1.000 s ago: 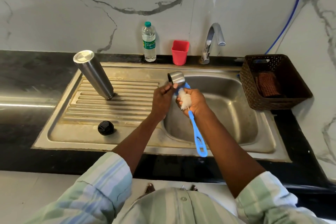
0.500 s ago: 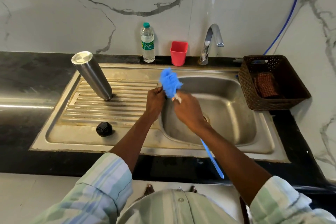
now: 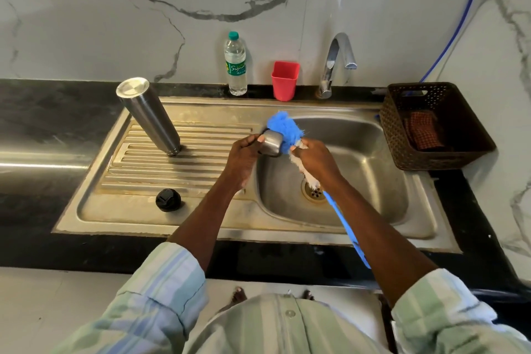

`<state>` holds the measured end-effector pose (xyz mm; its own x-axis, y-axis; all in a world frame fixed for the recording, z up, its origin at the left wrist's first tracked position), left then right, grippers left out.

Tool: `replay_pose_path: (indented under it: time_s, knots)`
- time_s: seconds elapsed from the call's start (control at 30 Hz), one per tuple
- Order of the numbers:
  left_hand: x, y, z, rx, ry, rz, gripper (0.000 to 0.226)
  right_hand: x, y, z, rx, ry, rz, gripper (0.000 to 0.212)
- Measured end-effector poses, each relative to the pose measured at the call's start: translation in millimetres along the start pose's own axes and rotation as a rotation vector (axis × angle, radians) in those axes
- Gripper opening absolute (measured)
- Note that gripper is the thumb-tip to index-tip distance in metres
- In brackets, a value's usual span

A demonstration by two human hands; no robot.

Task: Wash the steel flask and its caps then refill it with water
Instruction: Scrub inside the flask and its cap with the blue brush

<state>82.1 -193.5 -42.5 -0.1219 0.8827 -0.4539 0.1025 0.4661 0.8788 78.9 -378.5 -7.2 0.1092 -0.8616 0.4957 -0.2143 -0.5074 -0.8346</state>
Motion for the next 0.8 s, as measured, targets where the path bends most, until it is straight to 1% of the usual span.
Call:
replay_pose_path:
  time_s: [0.07, 0.1, 0.13, 0.2, 0.23, 0.27, 0.37, 0.4, 0.43, 0.47, 0.5, 0.53, 0.63, 0.7, 0.73, 0.8]
  knots:
    - [2, 0, 1, 0.026, -0.011, -0.076, 0.028, -6, -9, -10, 0.013, -0.118, 0.126, 0.008]
    - [2, -2, 1, 0.036, -0.024, -0.102, 0.031, -11, -13, -12, 0.007, -0.168, 0.191, 0.007]
    - [1, -5, 0, 0.049, -0.024, -0.143, 0.029, -14, -13, -12, -0.026, -0.193, 0.254, 0.007]
    - [4, -13, -1, 0.078, 0.014, -0.269, 0.015, -15, -8, -6, -0.128, -0.205, 0.357, 0.008]
    - [7, -16, -2, 0.089, 0.040, -0.348, 0.015, -16, -5, -5, -0.176, -0.217, 0.393, 0.008]
    - [11, -19, -3, 0.100, 0.062, -0.426, 0.019, -18, -1, -5, -0.211, -0.238, 0.428, 0.007]
    - [20, -23, 0, 0.111, 0.060, -0.611, 0.047, -34, 6, -12, -0.297, -0.311, 0.547, 0.010]
    - [22, -22, 0, 0.104, 0.054, -0.662, 0.049, -41, 7, -15, -0.319, -0.333, 0.584, 0.011]
    - [22, -22, 0, 0.093, 0.069, -0.706, 0.043, -47, 7, -17, -0.340, -0.353, 0.620, 0.012]
    - [22, -23, -1, 0.081, 0.106, -0.735, 0.032, -53, 7, -20, -0.363, -0.375, 0.662, 0.014]
    - [24, -24, 0, 0.068, 0.151, -0.742, 0.020, -57, 6, -23, -0.389, -0.400, 0.710, 0.015]
    - [26, -23, 0, 0.048, 0.189, -0.750, 0.016, -62, 4, -26, -0.413, -0.423, 0.769, 0.016]
    - [33, -19, 0, -0.031, 0.268, -0.757, 0.018, -73, 0, -36, -0.482, -0.437, 0.933, 0.014]
    - [28, -15, -3, -0.042, 0.281, -0.643, 0.015, -79, 0, -36, -0.515, -0.437, 0.983, 0.017]
    - [21, -14, -6, -0.032, 0.265, -0.575, 0.011, -81, -2, -33, -0.526, -0.446, 1.005, 0.020]
    - [10, -11, -10, -0.029, 0.235, -0.477, 0.011, -83, -5, -26, -0.550, -0.461, 1.027, 0.026]
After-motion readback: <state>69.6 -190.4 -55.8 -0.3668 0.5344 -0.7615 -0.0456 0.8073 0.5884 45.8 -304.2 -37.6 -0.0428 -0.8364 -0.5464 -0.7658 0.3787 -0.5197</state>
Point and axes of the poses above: each hand's wrist, its own z-axis towards the middle knuckle, its own x-axis out of the back of the hand, y = z × x, the point moved 7 cm from there along z, towards the middle knuckle, and after that the axes turned 10 degrees about -z, right-handed, at the moved point
